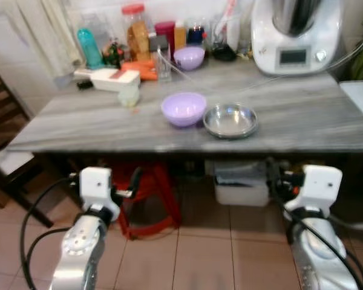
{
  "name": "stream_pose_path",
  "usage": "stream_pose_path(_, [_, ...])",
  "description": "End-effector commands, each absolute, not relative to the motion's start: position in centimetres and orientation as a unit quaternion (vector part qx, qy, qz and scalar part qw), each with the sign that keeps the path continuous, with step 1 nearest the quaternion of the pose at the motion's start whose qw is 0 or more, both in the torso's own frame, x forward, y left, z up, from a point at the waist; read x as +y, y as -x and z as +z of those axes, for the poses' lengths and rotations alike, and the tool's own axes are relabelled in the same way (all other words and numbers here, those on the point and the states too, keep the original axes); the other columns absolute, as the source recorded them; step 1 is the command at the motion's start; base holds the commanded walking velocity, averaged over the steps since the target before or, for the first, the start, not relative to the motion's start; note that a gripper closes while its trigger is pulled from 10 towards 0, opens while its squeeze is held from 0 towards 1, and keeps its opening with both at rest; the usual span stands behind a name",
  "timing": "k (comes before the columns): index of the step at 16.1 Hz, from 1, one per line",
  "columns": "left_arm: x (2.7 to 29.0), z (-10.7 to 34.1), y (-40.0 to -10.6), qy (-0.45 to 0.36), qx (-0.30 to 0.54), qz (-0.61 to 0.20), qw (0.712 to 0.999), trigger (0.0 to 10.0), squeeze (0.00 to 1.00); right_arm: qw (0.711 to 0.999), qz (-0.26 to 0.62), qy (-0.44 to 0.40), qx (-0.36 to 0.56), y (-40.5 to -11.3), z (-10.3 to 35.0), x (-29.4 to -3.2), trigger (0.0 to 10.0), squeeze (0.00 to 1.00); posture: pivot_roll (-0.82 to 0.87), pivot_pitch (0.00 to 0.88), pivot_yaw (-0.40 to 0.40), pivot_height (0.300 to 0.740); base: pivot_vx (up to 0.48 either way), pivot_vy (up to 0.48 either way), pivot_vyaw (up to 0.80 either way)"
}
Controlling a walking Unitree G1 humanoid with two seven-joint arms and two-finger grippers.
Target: Setting the table
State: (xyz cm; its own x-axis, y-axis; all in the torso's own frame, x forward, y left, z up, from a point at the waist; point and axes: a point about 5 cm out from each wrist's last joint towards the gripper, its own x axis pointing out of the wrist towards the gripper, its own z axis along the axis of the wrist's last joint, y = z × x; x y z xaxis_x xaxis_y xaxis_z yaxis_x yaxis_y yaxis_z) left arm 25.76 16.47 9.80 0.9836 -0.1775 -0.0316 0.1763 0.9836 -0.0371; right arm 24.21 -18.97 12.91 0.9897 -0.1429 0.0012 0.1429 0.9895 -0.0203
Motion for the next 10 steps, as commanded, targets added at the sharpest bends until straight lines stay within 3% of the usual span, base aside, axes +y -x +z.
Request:
stream_pose_path(1, [16.9,10.07,-25.94,0.012,0.013,-0.088,0.996,10.0,0.0,0.998,-0.058,0.0,0.003,-24.28,12.96,-18.37,10.0,0.0,-0.07,0.0,0.118,0.74,0.0,0.0,0.0])
stream_pose_path(10, [16.14,10.69,-26.22,0.028,0.002,-0.125,0.992,10.0,0.0,0.998,-0.051,-0.022,0.0,-24.1,13.02,-18.07,10.0,0.0,-0.08,0.0,0.126,0.74,0.0,0.0,0.0])
